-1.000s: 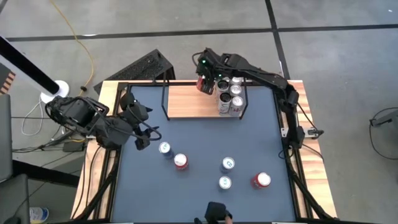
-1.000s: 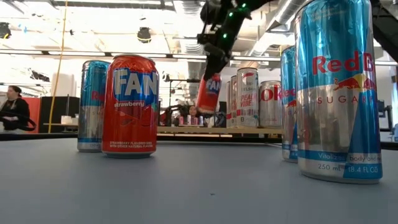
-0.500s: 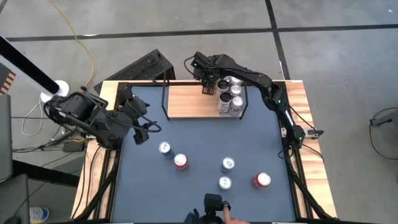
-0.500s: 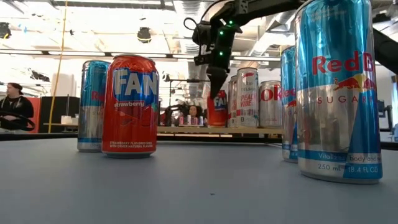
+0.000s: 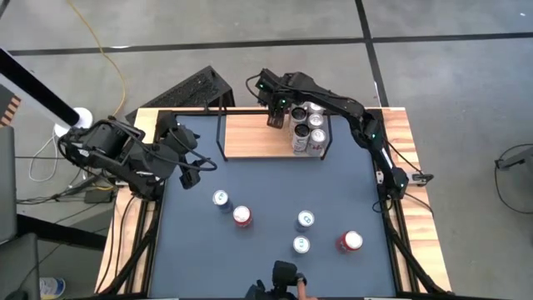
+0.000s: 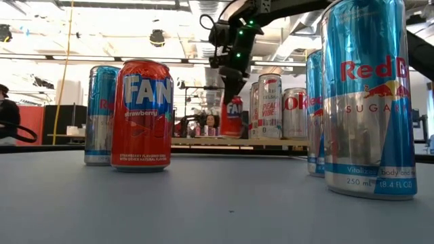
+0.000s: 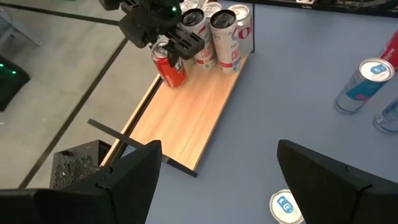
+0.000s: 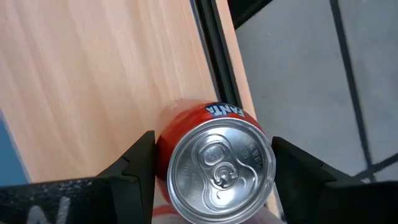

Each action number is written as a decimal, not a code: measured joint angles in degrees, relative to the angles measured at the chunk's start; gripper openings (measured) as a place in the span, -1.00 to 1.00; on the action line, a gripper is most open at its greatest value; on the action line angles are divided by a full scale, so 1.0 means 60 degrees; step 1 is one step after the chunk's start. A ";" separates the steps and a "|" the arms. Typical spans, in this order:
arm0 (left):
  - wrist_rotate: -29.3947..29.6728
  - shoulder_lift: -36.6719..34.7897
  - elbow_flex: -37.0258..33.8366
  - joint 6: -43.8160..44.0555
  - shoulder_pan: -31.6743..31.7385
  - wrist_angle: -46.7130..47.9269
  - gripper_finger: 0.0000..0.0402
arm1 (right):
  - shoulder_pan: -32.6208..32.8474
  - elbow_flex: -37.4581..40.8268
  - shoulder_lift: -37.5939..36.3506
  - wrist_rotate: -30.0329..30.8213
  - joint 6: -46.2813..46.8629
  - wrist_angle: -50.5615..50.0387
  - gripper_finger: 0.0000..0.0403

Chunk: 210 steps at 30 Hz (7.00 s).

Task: Place canned beverage on shelf
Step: Put the top red soda can on the shelf

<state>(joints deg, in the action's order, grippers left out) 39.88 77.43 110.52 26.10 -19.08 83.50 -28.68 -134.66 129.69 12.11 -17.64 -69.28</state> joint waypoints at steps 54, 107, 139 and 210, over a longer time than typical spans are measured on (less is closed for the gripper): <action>0.0047 0.0007 0.0000 -0.0414 0.0090 -0.0071 0.54 | -0.0275 -0.0084 0.0306 0.0186 0.0937 -0.0423 0.15; -0.0018 0.0007 0.0000 -0.0664 0.0088 -0.0166 0.54 | -0.0005 -0.0027 0.0164 0.0705 0.0098 -0.0256 0.48; -0.1207 -0.2995 -0.8348 -0.2925 0.3253 -0.9675 0.54 | -0.0095 -0.0057 0.0120 0.0403 0.0103 -0.0843 0.47; -0.4827 -0.3850 -0.8473 -0.1899 0.3649 -1.0060 -0.95 | 0.0106 -0.0060 0.0135 0.0680 0.0026 -0.0297 0.47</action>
<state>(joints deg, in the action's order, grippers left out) 10.92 54.33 59.68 14.71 2.81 23.14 -28.04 -135.02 130.50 16.19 -17.48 -71.06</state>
